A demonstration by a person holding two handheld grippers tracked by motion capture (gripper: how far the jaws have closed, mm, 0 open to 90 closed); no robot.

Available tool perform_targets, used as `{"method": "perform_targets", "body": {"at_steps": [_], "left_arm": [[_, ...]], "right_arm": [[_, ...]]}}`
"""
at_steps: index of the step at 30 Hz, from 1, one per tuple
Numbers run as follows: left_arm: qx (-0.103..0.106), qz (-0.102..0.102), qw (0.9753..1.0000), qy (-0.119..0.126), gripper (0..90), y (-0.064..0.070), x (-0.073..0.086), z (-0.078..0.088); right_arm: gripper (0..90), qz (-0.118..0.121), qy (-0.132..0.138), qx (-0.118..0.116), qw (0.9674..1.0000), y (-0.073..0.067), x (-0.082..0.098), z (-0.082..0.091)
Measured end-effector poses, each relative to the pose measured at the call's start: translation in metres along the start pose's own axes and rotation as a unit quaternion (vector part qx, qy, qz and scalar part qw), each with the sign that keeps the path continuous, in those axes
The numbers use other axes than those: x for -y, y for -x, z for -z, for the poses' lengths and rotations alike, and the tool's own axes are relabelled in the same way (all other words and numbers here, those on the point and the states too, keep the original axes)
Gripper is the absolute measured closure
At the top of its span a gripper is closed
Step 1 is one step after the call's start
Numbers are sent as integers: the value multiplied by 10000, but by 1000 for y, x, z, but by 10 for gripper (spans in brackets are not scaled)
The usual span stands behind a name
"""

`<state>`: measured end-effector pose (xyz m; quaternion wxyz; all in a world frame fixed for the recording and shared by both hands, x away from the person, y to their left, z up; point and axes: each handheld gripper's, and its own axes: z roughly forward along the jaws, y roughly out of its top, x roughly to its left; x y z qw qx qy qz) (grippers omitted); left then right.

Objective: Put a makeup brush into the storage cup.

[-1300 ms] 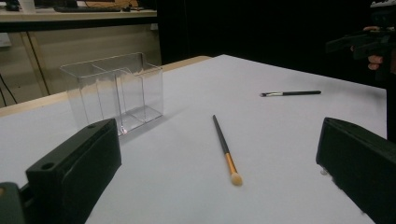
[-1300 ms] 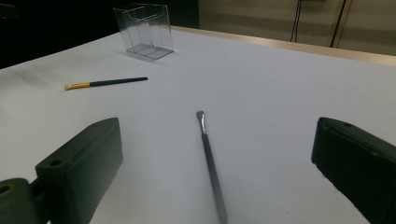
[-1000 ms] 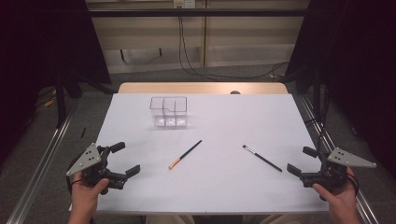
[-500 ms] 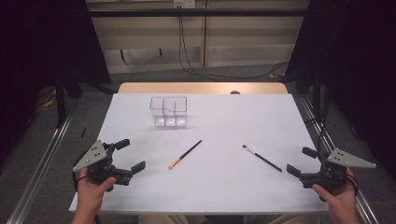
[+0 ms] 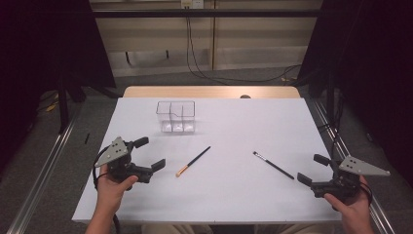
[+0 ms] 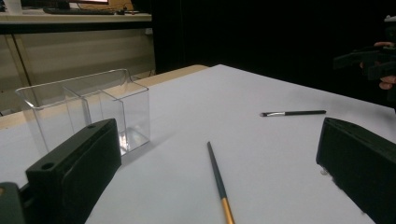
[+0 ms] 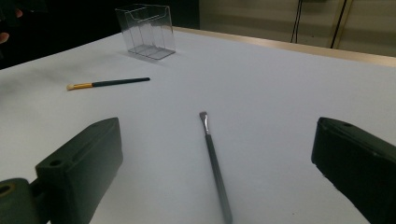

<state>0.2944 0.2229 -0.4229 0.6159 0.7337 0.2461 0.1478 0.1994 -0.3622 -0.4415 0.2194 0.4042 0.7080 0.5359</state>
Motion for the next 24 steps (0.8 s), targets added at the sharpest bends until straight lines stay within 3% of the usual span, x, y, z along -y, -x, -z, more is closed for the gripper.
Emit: {"method": "perform_targets", "body": {"at_steps": [5, 13, 24], "left_arm": [[-17, 73, 10000, 49, 0, 1, -3, -13], [24, 88, 9999, -69, 0, 4, -1, -33], [9, 114, 9999, -110, 0, 4, 2, -50]], "right_arm": [[19, -2, 16, -29, 10000, -1, -2, -2], [19, 54, 17, -120, 9999, -2, -6, -12], [19, 75, 25, -191, 9998, -3, -7, -17]]}}
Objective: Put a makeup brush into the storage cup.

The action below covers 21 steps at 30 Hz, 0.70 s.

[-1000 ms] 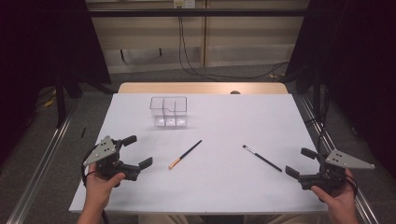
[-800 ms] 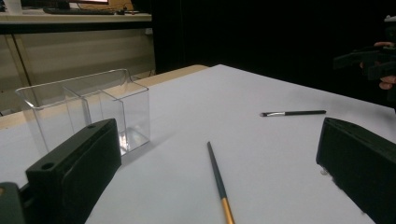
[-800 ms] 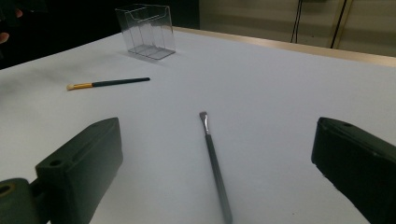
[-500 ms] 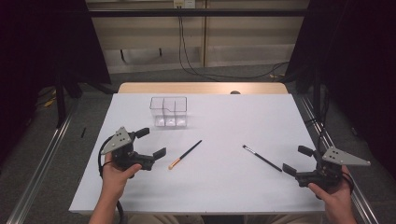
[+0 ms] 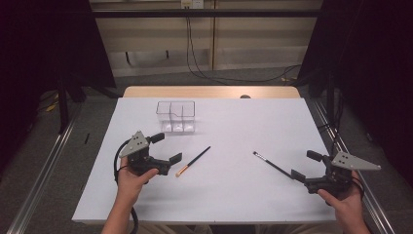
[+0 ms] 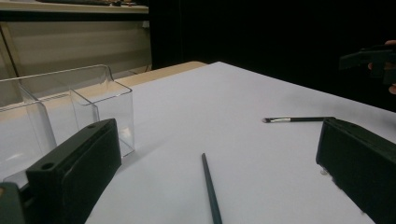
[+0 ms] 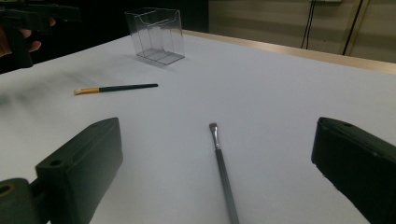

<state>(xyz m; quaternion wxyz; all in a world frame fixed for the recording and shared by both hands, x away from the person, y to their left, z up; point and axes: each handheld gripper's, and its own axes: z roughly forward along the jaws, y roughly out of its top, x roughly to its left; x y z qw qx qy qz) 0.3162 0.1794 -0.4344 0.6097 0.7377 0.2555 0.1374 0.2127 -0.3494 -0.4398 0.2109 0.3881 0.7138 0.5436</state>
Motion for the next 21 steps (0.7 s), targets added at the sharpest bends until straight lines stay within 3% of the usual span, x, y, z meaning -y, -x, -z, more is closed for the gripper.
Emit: {"method": "perform_targets", "body": {"at_steps": [7, 21], "left_arm": [[-1, 104, 9999, 90, 0, 0, 1, -14], [21, 121, 9999, -53, 0, -3, 2, -36]], "right_arm": [[19, 10, -8, -28, 10000, -1, -1, -3], [18, 9, 34, -25, 10000, -3, -4, -7]]}}
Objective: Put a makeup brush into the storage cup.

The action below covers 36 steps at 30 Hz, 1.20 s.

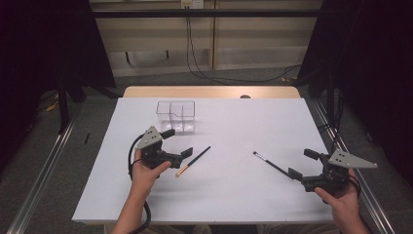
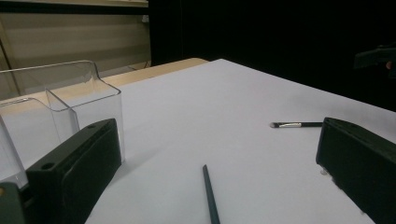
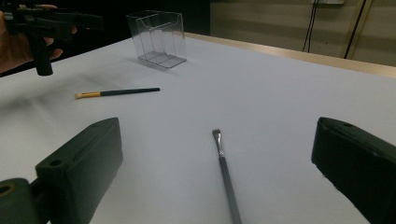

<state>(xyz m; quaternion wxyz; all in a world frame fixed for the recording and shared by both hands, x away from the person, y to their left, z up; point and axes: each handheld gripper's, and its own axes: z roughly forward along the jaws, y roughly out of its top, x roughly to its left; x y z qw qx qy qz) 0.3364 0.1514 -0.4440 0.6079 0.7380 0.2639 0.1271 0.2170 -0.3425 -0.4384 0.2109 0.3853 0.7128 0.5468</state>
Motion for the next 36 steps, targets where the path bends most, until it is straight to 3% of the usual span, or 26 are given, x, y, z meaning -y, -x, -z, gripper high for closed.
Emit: {"method": "perform_targets", "body": {"at_steps": [10, 12, 15, 24, 27, 30, 33, 34, 36], "left_arm": [[14, 19, 10000, -70, 0, -2, 4, -15], [9, 25, 9997, -238, 0, -3, 6, -22], [58, 73, 9996, -264, 0, -3, 7, -25], [84, 178, 9976, -666, 0, -8, 6, -38], [14, 225, 9945, -1022, 0, -9, 6, -42], [-47, 251, 9895, -1423, 0, -12, 6, -47], [-50, 334, 9827, -1821, 0, -13, 6, -52], [-106, 275, 9789, -2021, 0, -13, 6, -55], [-154, 278, 9738, -2250, 0, -13, 6, -58]], "right_arm": [[19, 51, -21, 1, 10000, 0, 1, 2], [19, 49, -9, 2, 10000, 1, 1, 3], [19, 50, -3, -2, 10000, 2, 1, 4], [19, 57, 2, 3, 10000, 2, 2, 8], [19, 56, -15, 15, 10000, 3, 3, 8], [19, 56, -31, 16, 10000, 3, 3, 9], [19, 43, -21, 36, 10000, 3, 4, 11], [19, 39, -16, 41, 10000, 3, 4, 11], [19, 29, -18, 65, 10000, 4, 5, 12]]}}
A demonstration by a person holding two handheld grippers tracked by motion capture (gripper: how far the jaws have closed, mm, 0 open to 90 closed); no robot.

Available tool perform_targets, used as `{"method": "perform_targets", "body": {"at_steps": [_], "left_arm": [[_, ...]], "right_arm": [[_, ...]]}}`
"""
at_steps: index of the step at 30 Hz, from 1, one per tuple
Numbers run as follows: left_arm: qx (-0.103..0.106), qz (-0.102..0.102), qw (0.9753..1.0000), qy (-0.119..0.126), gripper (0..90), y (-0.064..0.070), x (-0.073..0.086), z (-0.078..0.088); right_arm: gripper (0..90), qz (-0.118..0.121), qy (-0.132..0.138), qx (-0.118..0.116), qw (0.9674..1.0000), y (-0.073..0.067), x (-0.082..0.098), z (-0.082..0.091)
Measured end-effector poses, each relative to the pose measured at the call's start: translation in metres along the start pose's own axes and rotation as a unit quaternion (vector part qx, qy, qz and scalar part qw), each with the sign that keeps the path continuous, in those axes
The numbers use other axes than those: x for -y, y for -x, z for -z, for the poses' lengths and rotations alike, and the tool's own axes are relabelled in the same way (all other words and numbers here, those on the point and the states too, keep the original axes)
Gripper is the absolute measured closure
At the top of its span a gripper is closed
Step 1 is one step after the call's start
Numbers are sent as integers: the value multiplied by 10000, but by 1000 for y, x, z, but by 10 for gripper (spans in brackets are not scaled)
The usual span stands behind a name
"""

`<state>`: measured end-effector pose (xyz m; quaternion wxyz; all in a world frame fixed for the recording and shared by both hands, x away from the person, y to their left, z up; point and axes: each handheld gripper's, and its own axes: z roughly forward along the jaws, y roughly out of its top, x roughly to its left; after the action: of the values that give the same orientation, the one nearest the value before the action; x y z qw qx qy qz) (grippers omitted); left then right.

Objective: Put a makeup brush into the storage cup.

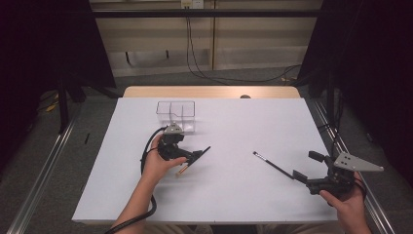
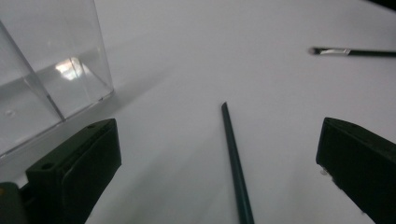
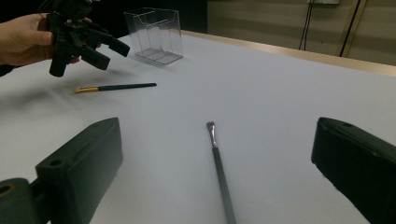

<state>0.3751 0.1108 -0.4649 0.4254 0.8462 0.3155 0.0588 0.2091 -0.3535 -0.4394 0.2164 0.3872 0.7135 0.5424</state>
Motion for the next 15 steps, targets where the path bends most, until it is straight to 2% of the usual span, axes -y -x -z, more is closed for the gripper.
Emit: {"method": "perform_targets", "body": {"at_steps": [5, 10, 12, 13, 14, 15], "left_arm": [[-3, -159, 9987, -485, 0, 2, -3, -3], [-41, -213, 9946, -1015, 0, 4, -9, -4], [-27, -251, 9909, -1322, 4, 4, -11, -4], [-79, -321, 9867, -1593, 7, 6, -12, -5], [-79, -321, 9867, -1593, 9, 6, -12, -5], [-53, -328, 9838, -1764, 13, 6, -13, -6]], "right_arm": [[19, -16, -7, 37, 10000, 0, 2, 4], [19, -22, 1, 79, 10000, 0, 2, 8], [20, -29, -9, 94, 10000, 0, 3, 8], [19, -28, -13, 94, 10000, 0, 3, 8], [19, -24, -17, 101, 9999, 0, 3, 8], [19, -29, -11, 105, 9999, 0, 3, 8]]}}
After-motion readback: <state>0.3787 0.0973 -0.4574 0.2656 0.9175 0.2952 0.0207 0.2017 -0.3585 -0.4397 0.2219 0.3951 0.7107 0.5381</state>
